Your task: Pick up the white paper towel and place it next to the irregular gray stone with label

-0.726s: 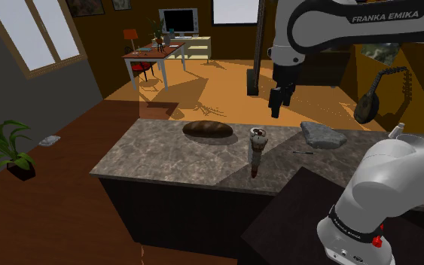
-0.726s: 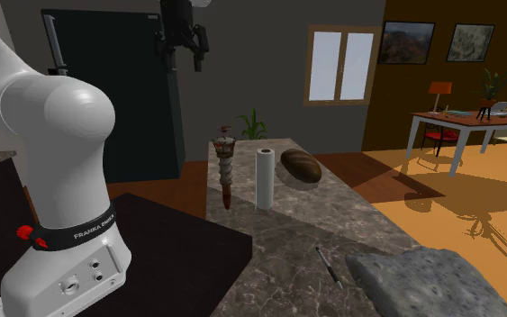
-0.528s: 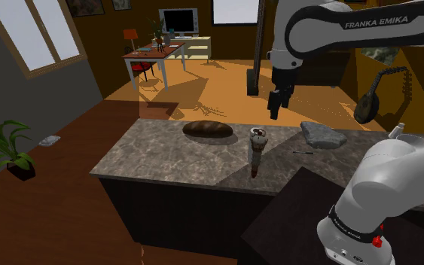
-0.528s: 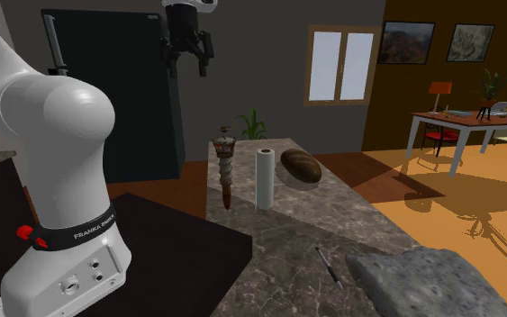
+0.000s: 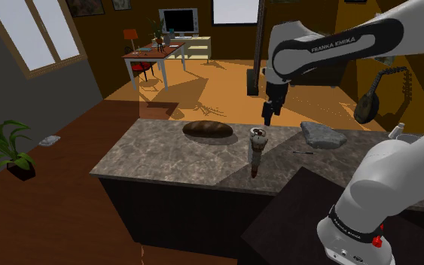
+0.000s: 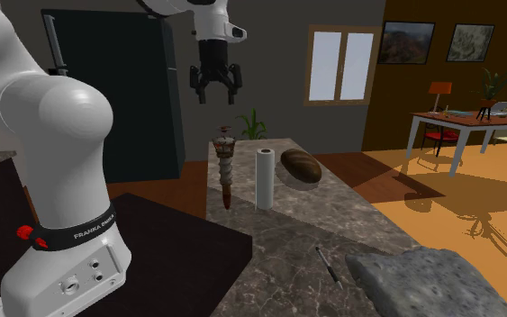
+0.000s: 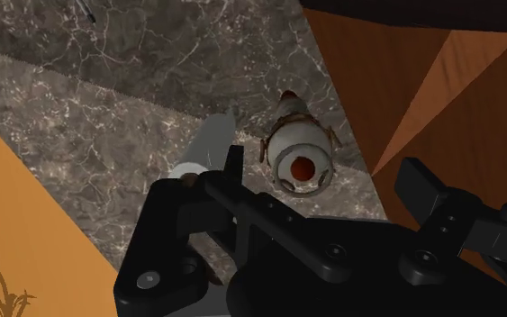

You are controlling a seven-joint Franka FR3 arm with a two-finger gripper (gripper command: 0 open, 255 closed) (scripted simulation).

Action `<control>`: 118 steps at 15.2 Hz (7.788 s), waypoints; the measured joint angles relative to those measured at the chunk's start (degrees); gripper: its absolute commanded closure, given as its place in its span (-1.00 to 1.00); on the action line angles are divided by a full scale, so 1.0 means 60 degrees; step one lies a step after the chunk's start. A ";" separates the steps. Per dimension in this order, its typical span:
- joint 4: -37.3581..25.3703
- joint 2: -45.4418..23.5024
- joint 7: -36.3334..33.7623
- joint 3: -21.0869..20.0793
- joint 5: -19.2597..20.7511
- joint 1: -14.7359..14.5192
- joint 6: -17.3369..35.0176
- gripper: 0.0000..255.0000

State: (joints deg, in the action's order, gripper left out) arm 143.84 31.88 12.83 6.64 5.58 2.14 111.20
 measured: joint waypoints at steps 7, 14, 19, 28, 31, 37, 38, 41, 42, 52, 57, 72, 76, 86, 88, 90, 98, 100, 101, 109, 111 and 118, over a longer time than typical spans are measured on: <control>-0.0238 -0.2173 0.0969 0.0869 -0.0083 0.0146 0.2138 -1.00; -0.0957 -0.4511 0.2413 0.1695 -0.0919 0.0228 0.6342 -1.00; -0.1286 -0.5637 0.2907 0.1785 -0.1418 0.0208 0.4861 -1.00; -0.1125 -0.6157 0.3047 0.1713 -0.1697 0.0182 0.5290 -1.00; -0.1125 -0.6159 0.3047 0.1713 -0.1698 0.0182 0.5291 1.00; -0.1125 -0.6159 0.3047 0.1713 -0.1698 0.0182 0.5291 1.00; -0.1125 -0.6159 0.3047 0.1713 -0.1698 0.0182 0.5291 1.00; -0.1125 -0.6159 0.3047 0.1713 -0.1698 0.0182 0.5291 -1.00; -0.1071 -0.6203 0.3321 0.1716 -0.1736 0.0226 0.5371 -1.00; -0.0374 -0.7630 1.0382 0.1564 -0.2687 0.1994 0.7047 -1.00; -0.0706 -0.8665 1.2685 0.1107 -0.3101 0.2904 0.7645 -1.00; -0.0916 -0.9466 1.3080 0.0706 -0.3513 0.3215 0.8236 1.00; -0.0915 -0.9467 1.3081 0.0706 -0.3514 0.3215 0.8236 1.00; -0.0724 -0.8737 1.2799 0.1066 -0.3137 0.2943 0.7703 1.00; -0.0691 -0.8482 1.2664 0.1186 -0.2981 0.2838 0.7488 1.00; -0.0622 -0.8202 1.2548 0.1306 -0.2816 0.2754 0.7283 1.00; -0.0525 -0.7111 1.2032 0.1699 -0.2099 0.2499 0.6340 1.00; -0.0535 -0.6830 1.1898 0.1771 -0.1912 0.2458 0.6067 1.00; -0.0530 -0.6708 1.1854 0.1801 -0.1836 0.2450 0.5956 1.00; -0.0847 -0.6002 1.1563 0.1932 -0.1389 0.2416 0.4974 1.00; -0.1566 -0.6517 1.1862 0.1967 -0.1616 0.2531 0.4734 1.00; -0.4513 -0.8573 1.2872 0.1954 -0.2388 0.3195 0.3697 1.00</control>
State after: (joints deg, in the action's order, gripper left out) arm 116.76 -19.56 90.06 18.36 -8.74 21.31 133.38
